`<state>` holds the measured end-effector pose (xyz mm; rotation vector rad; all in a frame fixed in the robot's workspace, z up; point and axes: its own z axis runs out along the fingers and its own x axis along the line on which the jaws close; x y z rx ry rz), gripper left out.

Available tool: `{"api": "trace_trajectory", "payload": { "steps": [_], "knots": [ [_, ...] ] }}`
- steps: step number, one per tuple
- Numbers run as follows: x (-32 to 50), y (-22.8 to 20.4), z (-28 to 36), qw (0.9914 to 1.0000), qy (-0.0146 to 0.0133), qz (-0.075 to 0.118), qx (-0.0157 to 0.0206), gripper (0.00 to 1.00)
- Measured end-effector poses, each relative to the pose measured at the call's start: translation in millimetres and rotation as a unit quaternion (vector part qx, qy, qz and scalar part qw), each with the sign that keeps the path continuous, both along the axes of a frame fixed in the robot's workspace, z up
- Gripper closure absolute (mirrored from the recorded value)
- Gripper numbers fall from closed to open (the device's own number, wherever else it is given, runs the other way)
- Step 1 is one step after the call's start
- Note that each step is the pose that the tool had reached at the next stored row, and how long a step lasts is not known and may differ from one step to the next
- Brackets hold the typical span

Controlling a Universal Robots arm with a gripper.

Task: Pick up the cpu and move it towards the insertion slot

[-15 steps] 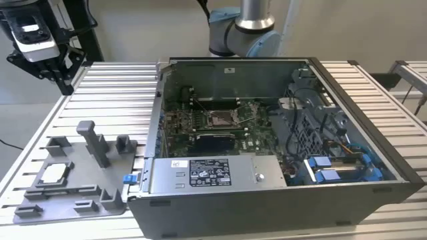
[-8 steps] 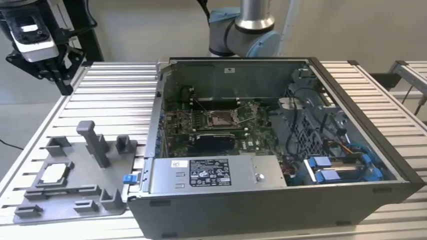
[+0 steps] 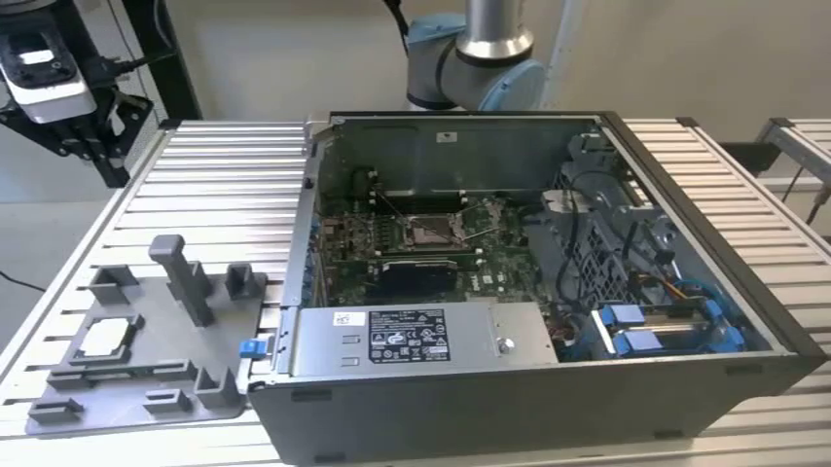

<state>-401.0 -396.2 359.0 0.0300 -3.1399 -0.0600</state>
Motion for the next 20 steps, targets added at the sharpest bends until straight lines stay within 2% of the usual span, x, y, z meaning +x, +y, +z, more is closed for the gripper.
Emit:
{"api": "trace_trajectory", "payload": {
  "steps": [4,10,20],
  "knots": [
    [-10.3,-6.0,-0.6,1.00000,0.0000,0.000,0.0000,1.00],
    [-22.6,-22.5,-2.2,1.00000,0.0000,0.000,0.0000,1.00],
    [-31.0,-40.6,-5.0,1.00000,0.0002,0.000,0.0000,1.00]
  ]
}}
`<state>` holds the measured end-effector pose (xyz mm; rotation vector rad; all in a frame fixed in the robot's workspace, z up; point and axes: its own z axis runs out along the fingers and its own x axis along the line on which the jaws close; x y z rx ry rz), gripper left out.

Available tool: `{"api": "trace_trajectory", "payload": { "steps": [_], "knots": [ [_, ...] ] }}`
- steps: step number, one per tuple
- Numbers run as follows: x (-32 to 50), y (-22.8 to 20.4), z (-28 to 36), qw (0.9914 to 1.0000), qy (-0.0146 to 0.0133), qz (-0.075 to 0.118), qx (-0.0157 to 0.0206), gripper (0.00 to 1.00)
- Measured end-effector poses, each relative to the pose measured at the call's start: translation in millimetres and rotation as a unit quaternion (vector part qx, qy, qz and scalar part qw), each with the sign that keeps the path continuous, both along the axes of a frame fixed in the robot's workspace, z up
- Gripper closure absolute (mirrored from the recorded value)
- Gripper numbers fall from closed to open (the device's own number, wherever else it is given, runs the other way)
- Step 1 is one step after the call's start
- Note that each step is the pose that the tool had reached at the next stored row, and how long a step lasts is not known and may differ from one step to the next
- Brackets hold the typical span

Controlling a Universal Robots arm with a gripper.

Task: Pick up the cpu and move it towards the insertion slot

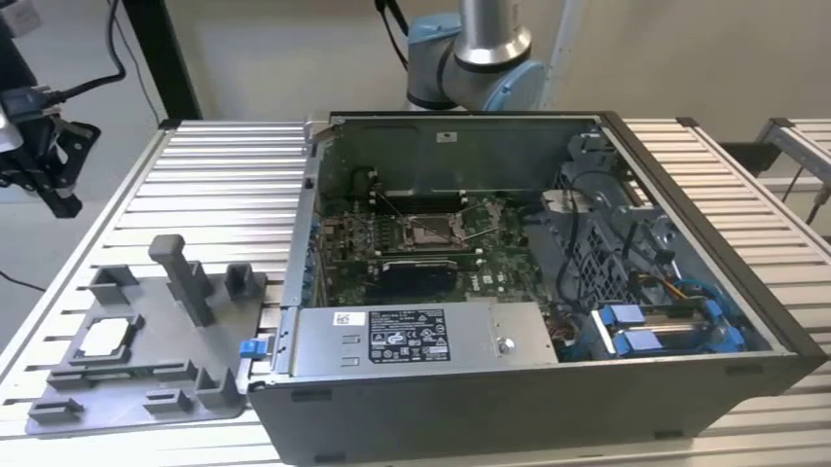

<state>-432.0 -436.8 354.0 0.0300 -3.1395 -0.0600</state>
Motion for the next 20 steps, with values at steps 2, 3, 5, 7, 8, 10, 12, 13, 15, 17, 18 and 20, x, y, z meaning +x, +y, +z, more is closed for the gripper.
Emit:
{"api": "trace_trajectory", "payload": {
  "steps": [2,3,5,7,8,10,12,13,15,17,18,20],
  "knots": [
    [0.0,-0.2,0.0,1.00000,-0.0001,0.000,0.0000,1.00],
    [0.0,-0.3,0.0,1.00000,-0.0001,0.000,0.0000,1.00],
    [0.0,-0.4,0.0,1.00000,0.0000,0.000,0.0000,1.00],
    [0.0,-0.5,0.0,1.00000,-0.0001,0.000,0.0000,1.00],
    [0.0,-0.5,-0.1,1.00000,-0.0001,0.000,0.0000,1.00],
    [-0.1,-0.7,-0.3,1.00000,-0.0001,0.000,0.0000,1.00],
    [-0.1,-1.3,-1.2,1.00000,-0.0001,0.000,0.0000,1.00],
    [-0.1,-1.7,-1.8,1.00000,0.0000,0.000,0.0000,1.00],
    [-0.5,-3.1,-4.3,1.00000,0.0000,0.000,0.0000,1.00],
    [-0.8,-4.6,-7.2,1.00000,0.0000,0.000,0.0000,1.00],
    [-0.9,-5.6,-8.8,1.00000,0.0000,0.000,0.0000,1.00],
    [-1.1,-7.6,-12.2,1.00000,0.0001,0.000,0.0000,1.00]
  ]
}}
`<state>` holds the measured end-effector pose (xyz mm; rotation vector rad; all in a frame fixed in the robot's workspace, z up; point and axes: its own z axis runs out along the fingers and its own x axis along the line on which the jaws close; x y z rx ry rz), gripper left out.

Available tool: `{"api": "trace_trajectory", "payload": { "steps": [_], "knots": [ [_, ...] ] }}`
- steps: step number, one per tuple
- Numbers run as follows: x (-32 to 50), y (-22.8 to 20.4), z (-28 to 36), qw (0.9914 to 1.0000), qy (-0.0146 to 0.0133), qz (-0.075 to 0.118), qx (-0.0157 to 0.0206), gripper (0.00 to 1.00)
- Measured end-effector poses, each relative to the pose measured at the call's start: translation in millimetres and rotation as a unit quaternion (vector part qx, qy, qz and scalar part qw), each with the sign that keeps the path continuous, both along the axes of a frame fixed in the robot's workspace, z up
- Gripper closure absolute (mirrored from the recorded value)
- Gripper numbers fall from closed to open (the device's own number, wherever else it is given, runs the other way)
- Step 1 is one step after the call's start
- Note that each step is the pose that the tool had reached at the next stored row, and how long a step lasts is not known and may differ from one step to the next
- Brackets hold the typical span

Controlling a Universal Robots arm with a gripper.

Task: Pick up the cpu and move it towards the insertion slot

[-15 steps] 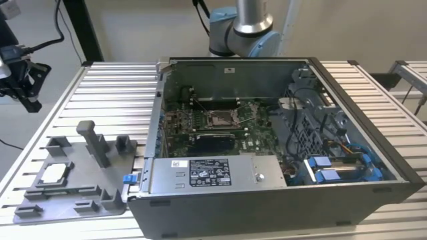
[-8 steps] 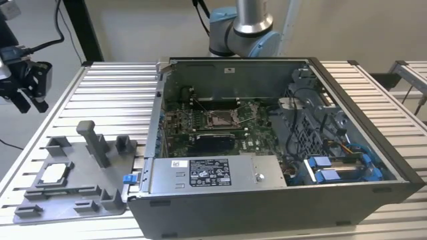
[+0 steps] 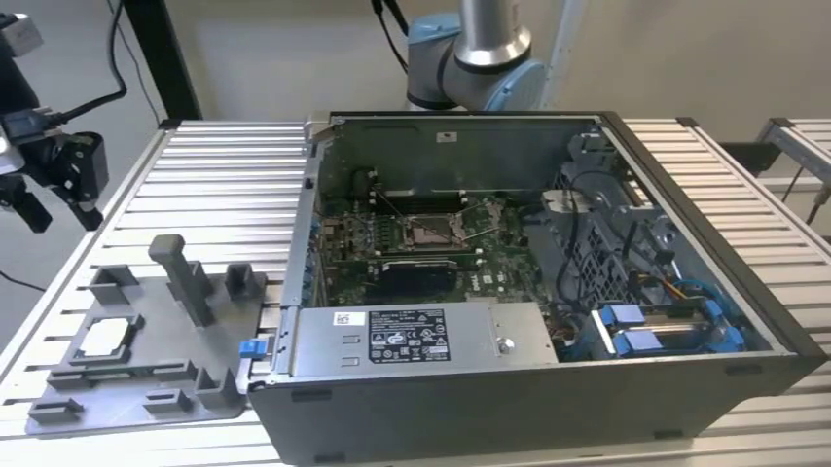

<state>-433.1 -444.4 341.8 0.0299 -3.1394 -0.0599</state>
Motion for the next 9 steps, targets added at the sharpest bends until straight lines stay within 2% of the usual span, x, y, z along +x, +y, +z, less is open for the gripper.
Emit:
{"api": "trace_trajectory", "payload": {
  "steps": [5,9],
  "knots": [
    [-0.9,-2.8,-7.9,1.00000,0.0003,0.000,0.0000,1.00],
    [-3.3,-6.8,-14.3,1.00000,0.0004,0.000,0.0000,1.00]
  ]
}}
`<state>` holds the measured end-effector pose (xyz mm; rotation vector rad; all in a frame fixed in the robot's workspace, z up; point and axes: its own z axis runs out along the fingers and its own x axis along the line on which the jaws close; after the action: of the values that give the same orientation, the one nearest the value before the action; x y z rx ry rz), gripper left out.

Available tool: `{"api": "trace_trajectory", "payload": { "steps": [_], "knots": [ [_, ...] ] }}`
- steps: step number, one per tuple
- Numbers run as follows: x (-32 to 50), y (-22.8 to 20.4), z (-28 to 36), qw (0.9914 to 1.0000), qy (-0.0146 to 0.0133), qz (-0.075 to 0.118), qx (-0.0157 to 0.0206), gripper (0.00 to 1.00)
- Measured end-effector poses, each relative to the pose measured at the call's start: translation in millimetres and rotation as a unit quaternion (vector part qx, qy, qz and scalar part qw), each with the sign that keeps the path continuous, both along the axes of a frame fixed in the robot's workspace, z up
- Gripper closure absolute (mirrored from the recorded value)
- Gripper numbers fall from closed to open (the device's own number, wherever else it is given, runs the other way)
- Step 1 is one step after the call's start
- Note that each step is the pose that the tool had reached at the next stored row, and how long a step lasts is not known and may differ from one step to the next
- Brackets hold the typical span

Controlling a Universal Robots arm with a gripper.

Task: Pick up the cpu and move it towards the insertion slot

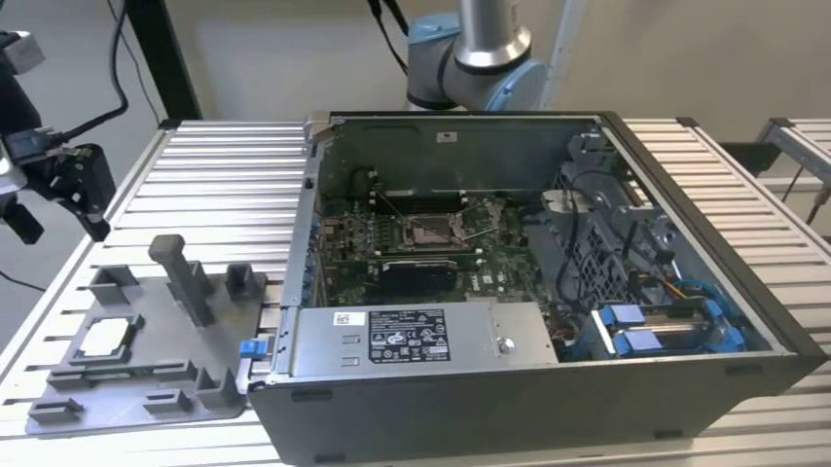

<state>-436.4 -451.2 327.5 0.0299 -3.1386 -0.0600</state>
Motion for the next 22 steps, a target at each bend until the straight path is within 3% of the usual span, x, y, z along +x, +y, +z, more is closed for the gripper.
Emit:
{"api": "trace_trajectory", "payload": {
  "steps": [7,22],
  "knots": [
    [-7.5,-8.5,-12.6,1.00000,0.0003,0.000,0.0000,1.00],
    [-8.1,-9.0,-39.9,0.99986,0.0003,0.017,0.0000,1.00]
  ]
}}
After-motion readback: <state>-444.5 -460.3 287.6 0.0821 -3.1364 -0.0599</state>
